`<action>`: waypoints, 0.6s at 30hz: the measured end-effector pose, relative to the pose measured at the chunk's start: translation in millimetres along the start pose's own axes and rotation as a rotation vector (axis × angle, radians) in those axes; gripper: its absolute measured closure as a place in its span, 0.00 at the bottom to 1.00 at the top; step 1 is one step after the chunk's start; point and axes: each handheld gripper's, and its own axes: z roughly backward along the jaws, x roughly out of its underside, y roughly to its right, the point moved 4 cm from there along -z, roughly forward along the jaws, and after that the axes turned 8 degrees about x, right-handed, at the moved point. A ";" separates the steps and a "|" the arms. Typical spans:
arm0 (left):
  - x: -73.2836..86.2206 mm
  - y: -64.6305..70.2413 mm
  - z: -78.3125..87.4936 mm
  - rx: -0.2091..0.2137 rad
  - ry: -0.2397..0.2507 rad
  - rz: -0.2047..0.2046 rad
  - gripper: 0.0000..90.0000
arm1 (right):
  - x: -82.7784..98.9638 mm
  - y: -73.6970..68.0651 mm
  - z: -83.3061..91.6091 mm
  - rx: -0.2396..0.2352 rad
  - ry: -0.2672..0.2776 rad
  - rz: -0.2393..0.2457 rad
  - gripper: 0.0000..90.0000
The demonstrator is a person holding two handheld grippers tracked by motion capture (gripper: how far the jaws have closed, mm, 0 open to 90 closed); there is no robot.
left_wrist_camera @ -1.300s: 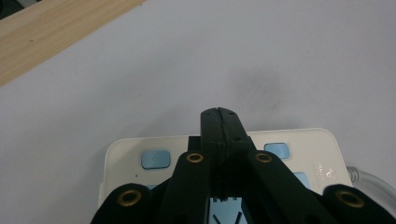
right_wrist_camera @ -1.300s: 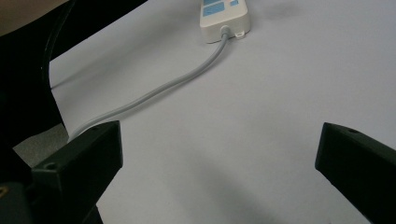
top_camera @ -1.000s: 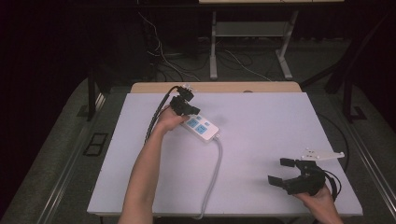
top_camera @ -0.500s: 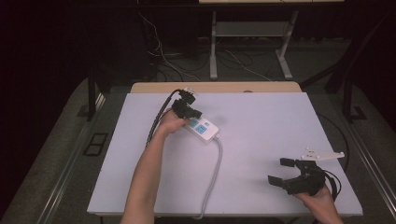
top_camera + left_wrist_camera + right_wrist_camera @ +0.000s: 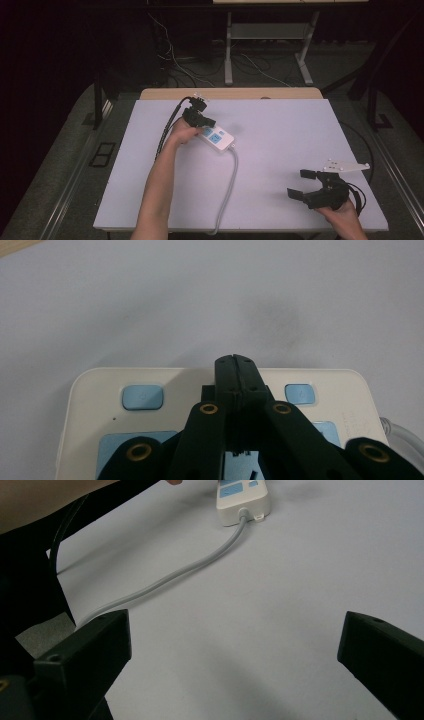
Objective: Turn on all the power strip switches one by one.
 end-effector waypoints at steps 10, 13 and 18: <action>0.1 0.7 -0.9 -0.013 -0.015 0.011 1.00 | -0.2 -0.6 1.4 0.000 0.004 -0.002 0.01; 1.0 1.2 -1.2 -0.018 0.000 0.028 1.00 | -0.5 -0.6 1.7 0.000 0.005 -0.002 0.01; 1.8 2.4 -1.3 -0.030 0.009 0.025 1.00 | -0.8 -0.5 2.6 0.004 0.010 -0.001 0.01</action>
